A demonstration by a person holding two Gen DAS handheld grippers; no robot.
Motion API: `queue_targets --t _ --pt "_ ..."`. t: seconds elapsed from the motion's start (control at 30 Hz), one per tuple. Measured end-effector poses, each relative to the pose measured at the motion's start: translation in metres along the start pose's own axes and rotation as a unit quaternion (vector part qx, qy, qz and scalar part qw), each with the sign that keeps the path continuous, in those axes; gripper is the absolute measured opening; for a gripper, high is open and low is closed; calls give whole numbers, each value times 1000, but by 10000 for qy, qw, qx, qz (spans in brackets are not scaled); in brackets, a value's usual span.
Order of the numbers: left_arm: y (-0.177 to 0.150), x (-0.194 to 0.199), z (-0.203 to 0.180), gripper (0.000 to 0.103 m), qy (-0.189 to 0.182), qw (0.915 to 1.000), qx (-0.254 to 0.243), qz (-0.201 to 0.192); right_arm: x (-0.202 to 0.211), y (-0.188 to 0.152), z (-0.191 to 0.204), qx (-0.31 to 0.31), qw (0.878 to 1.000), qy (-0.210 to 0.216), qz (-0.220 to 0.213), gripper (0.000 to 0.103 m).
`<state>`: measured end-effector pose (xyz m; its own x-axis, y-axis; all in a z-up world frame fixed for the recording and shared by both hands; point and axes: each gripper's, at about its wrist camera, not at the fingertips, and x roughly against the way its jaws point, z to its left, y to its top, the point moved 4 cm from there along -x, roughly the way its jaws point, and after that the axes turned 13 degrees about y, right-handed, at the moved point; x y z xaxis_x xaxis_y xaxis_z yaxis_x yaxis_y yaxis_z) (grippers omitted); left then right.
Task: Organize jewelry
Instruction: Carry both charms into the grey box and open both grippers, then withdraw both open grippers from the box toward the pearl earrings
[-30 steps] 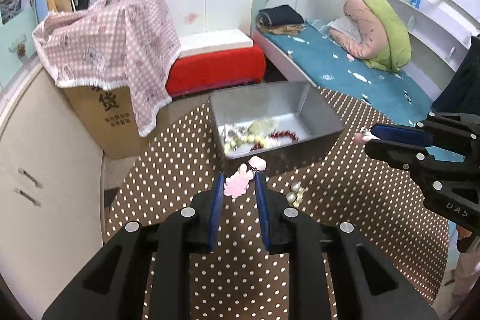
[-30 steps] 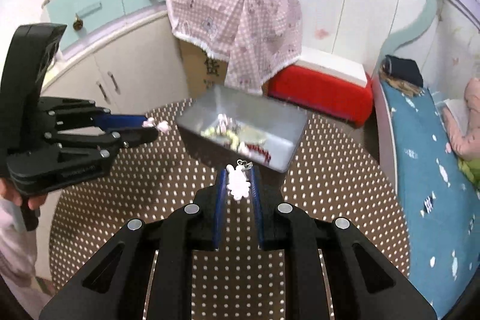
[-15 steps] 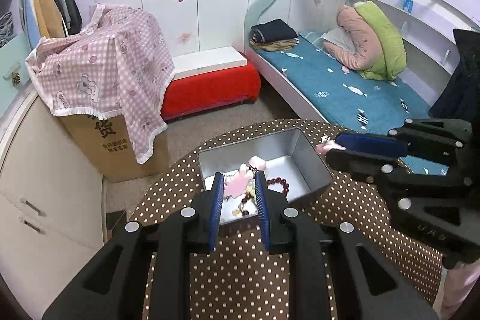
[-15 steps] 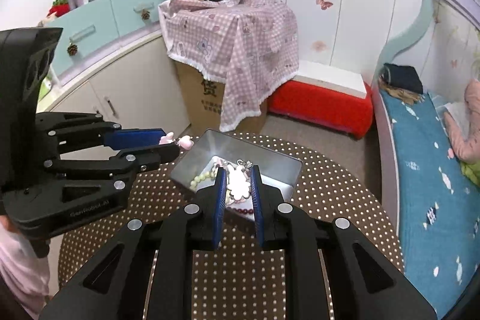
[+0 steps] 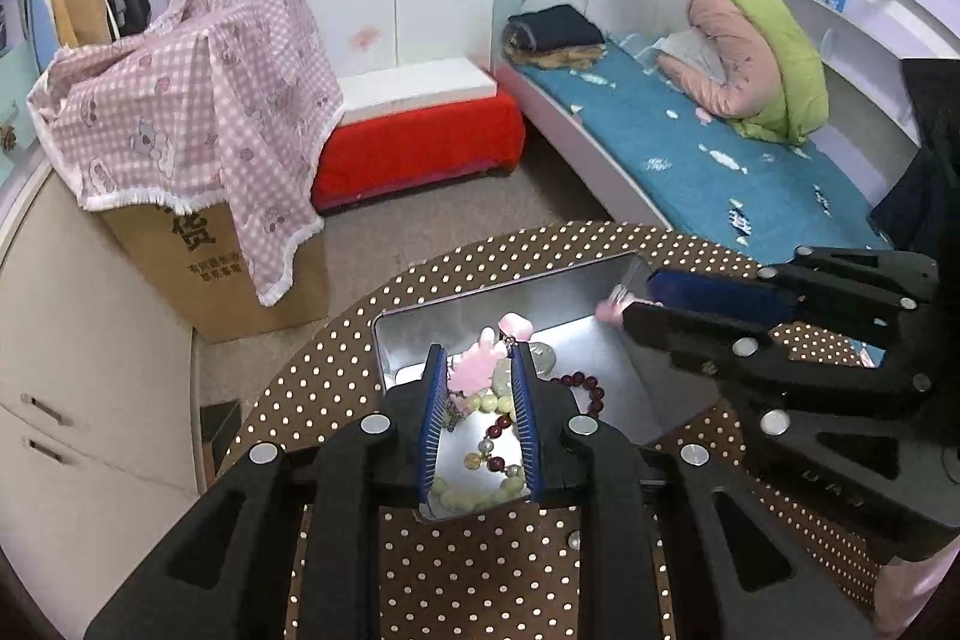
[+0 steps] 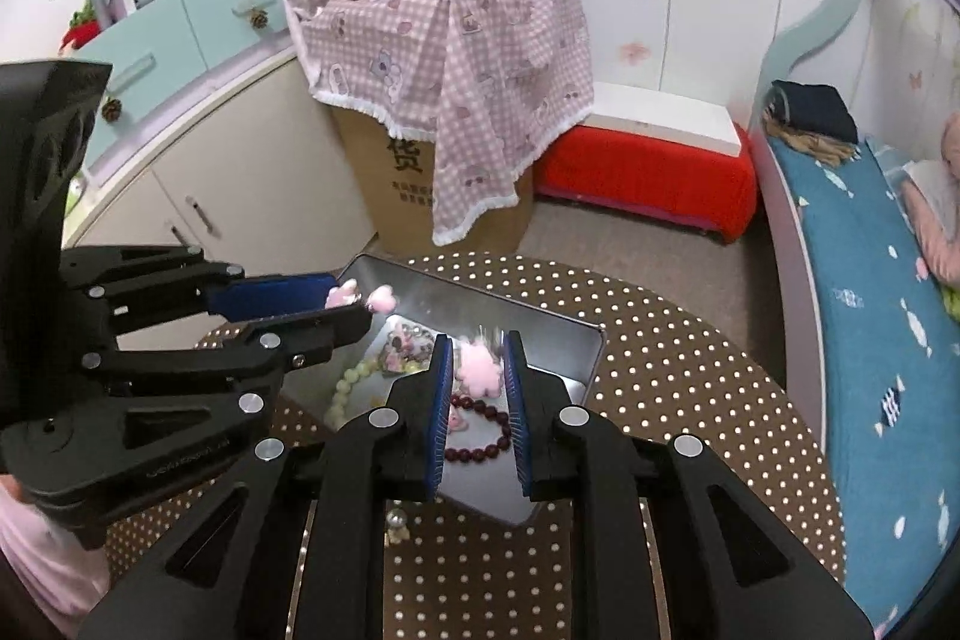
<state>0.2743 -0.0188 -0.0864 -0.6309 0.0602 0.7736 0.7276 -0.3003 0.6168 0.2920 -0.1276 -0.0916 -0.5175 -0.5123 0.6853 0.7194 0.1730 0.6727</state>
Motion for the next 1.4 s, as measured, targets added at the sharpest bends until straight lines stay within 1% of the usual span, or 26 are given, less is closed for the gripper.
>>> queue_targets --t 0.03,0.07,0.1,0.13,0.17,0.2,0.27,0.4,0.57,0.7,0.8,0.9,0.97,1.13,1.27,1.4 --pt "-1 -3 0 21 18 10000 6 52 0 0 -2 -29 10000 -76 5 20" --pt "-1 -5 1 23 42 9999 30 99 1 -2 -5 -53 9999 -138 7 26" --pt "-1 -6 3 33 59 9999 53 127 2 -3 -7 -80 9997 -223 1 33" --pt "-1 -8 4 44 83 9998 91 143 3 -3 -9 -105 9995 -298 -20 59" --pt "-2 -8 5 45 128 9998 119 136 6 -3 -12 -152 9988 -452 -105 70" --pt "-3 -9 6 45 153 9997 141 146 9 -4 -15 -183 9985 -498 -157 70" --pt "-5 -8 8 45 102 9996 173 183 13 -4 -19 -281 9985 -428 -189 71" --pt "-10 -6 13 45 128 9995 206 186 21 -9 -24 -286 9977 -578 -200 71" --pt "-21 1 19 45 118 9993 277 233 30 -19 -22 -275 9975 -628 -151 71" --pt "-29 9 25 46 195 9992 289 213 37 -28 -17 -257 9972 -689 -122 71" --pt "-36 15 31 54 241 9989 340 198 42 -35 -10 -200 9974 -682 -98 71" --pt "-45 21 36 54 269 9987 399 184 46 -45 -2 -130 9972 -728 -46 71" --pt "-50 23 39 55 249 9984 454 213 46 -54 5 -90 9976 -680 16 71" --pt "-69 23 43 54 223 9979 512 315 34 -72 18 -110 9982 -523 289 71" --pt "-89 18 40 54 129 9973 538 479 13 -86 19 -276 9967 -515 558 70" --pt "-104 12 40 54 56 9964 571 631 -8 -93 21 -360 9954 -520 714 70"
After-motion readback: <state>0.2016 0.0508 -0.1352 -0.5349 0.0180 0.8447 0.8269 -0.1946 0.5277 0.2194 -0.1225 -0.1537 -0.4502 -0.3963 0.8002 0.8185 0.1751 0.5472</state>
